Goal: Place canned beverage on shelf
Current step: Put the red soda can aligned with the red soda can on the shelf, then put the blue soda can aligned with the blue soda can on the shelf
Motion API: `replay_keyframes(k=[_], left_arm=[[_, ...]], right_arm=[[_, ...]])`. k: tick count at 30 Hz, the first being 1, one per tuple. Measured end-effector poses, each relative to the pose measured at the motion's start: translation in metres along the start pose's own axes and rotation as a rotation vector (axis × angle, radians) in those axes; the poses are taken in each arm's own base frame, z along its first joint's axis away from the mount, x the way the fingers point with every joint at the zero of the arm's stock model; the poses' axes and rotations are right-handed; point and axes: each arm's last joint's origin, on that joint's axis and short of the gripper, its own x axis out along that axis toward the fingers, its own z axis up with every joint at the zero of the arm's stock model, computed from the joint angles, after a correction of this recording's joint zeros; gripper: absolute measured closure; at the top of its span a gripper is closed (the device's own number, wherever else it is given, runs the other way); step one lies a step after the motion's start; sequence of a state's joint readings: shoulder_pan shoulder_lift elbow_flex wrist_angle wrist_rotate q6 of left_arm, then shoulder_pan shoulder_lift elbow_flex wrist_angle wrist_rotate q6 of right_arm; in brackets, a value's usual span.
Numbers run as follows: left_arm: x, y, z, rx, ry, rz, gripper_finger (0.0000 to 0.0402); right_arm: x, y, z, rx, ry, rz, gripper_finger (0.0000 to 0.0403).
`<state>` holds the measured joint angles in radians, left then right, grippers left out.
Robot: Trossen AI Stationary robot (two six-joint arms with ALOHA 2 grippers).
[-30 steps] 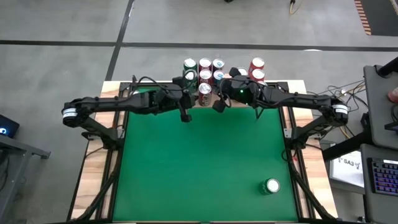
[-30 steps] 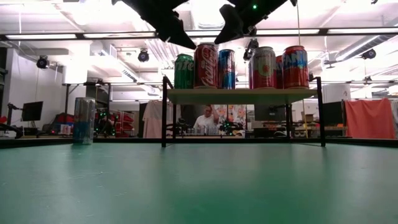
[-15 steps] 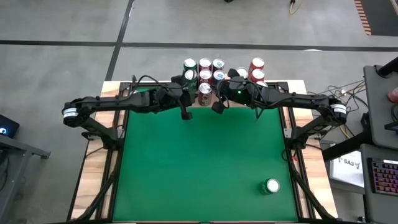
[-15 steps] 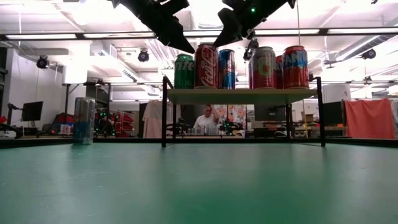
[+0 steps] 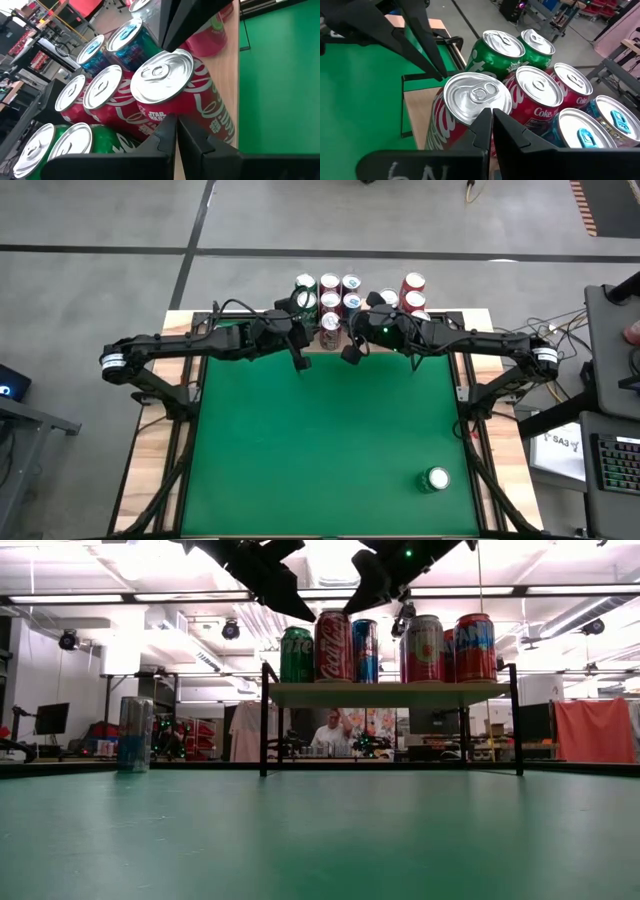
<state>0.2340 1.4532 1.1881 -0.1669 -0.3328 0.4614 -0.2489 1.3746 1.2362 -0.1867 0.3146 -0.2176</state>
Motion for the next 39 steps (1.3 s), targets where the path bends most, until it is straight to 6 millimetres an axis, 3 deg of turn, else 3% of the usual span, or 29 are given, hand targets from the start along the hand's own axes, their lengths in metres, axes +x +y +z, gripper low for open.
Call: replay_keyframes(k=[10, 15, 24, 30, 39], left_arm=[[0.000, 0.000, 0.000, -0.009, 0.003, 0.006, 0.0402], [0.000, 0.003, -0.001, -0.010, 0.042, 0.089, 0.0402], [-0.010, -0.002, 0.005, -0.027, 0.016, 0.076, 0.0402], [-0.037, -0.018, 0.005, -0.042, -0.044, 0.023, 0.0402], [-0.094, -0.035, -0.015, -0.149, -0.164, -0.060, 0.0402]], right_arm=[[0.000, 0.000, 0.000, 0.000, -0.002, 0.001, 0.0394], [-0.002, -0.001, 0.001, 0.002, -0.007, -0.001, 0.0394], [-0.017, -0.003, 0.011, 0.040, -0.061, 0.002, 0.0394], [-0.041, 0.008, 0.028, 0.083, -0.105, 0.062, 0.0394], [-0.069, 0.035, 0.037, 0.239, 0.013, 0.218, 0.0394]])
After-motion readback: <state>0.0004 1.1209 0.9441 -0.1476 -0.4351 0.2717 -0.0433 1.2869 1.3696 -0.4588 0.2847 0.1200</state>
